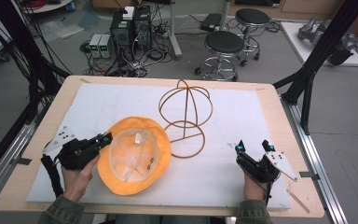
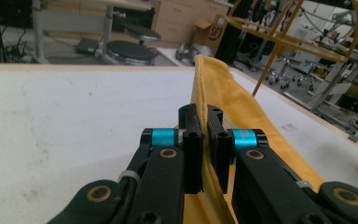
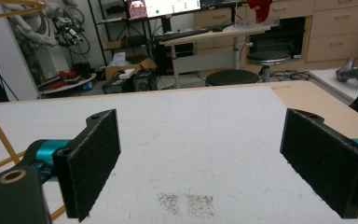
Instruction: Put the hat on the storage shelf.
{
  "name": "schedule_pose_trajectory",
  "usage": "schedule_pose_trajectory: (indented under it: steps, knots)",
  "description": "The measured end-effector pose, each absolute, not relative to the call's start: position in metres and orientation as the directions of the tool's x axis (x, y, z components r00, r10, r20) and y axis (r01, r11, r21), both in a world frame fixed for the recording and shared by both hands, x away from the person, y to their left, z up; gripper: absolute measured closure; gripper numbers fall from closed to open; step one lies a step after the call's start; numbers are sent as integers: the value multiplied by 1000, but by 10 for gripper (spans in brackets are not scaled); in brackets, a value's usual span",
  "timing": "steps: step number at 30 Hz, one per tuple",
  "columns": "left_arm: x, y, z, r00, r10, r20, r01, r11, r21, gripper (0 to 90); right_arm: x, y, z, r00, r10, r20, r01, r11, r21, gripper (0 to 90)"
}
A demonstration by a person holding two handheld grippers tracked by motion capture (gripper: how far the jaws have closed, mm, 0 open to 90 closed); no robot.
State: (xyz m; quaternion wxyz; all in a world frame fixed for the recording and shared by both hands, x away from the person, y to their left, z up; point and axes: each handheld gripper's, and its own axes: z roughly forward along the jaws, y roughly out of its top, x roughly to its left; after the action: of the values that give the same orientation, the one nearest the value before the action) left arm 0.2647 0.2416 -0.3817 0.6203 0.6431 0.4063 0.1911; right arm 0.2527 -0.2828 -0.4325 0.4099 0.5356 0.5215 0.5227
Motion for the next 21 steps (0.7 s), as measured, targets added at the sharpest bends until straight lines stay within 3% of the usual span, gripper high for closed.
schedule_pose_trajectory:
  steps: [7,13,21]
  knots:
    - [260,248,-370,615,766,-188,181,95,979,868,253,-281,-432,-99,988,121,127,-108,986,109]
    - [265,257,-357,591,787,-180,118,136,984,869,252,-281,-432,-102,988,115,120,-103,987,109]
    - [281,252,-337,583,808,-87,23,90,996,869,252,-279,-431,-98,990,106,110,-95,989,109]
